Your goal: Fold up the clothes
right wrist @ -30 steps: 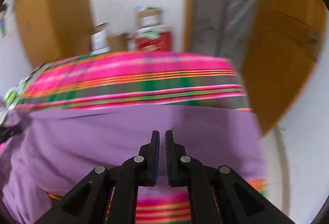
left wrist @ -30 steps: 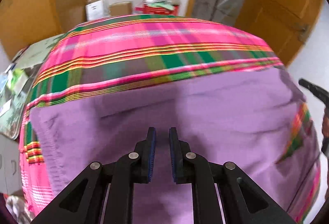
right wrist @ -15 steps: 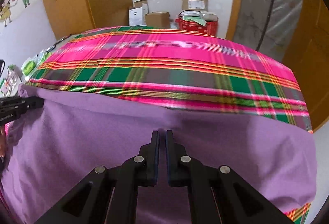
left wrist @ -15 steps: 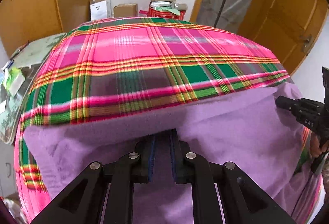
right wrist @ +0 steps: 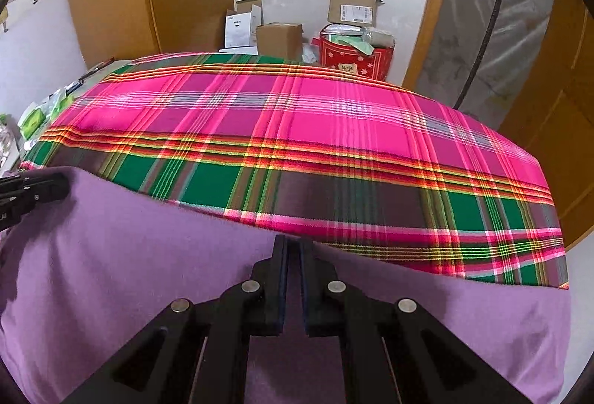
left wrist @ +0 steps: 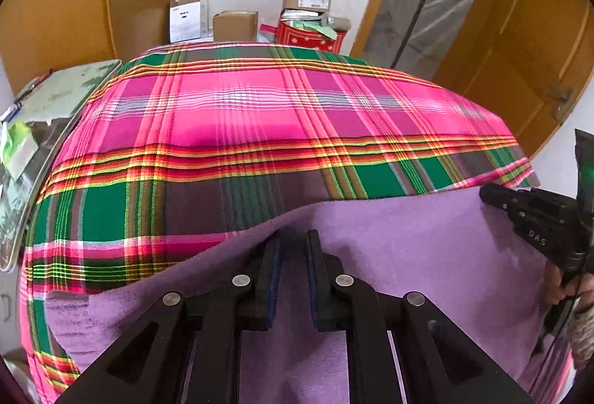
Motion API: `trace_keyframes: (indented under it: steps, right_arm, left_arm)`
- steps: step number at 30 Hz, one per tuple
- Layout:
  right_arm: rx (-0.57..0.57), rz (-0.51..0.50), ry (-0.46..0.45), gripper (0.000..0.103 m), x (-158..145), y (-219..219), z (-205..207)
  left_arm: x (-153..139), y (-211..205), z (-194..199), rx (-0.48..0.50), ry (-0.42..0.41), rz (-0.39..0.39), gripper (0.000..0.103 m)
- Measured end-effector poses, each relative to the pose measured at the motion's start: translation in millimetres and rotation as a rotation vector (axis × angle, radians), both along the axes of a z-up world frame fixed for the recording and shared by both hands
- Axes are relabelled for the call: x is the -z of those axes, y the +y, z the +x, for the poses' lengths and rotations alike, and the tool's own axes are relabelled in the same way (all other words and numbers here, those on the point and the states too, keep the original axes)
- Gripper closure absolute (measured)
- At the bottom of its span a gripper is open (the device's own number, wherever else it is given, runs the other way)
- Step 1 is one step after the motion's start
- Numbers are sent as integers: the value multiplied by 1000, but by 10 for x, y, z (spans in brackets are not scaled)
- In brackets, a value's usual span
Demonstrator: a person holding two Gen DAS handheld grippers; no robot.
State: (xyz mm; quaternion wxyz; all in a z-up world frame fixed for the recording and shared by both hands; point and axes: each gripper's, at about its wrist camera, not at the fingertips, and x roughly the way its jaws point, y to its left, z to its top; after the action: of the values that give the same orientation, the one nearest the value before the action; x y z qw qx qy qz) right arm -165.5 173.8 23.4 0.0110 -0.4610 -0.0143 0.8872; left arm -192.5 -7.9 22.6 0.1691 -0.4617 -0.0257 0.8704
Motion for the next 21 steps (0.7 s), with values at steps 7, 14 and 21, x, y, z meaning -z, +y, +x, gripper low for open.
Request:
trace_keyframes:
  steps: [7,14,21]
  right_arm:
    - [-33,-132,19,97,-279,50,534]
    - [-217,-278,-18,86,-452,-132,1391]
    - [-221,-302,-69,76,-248,-268,1674]
  left_arm:
    - [-214,-232,370,-44,19,44,90]
    - [-344,-383,1029,-21,25,81,90]
    - [-229,-369,1534,22,11,67,90]
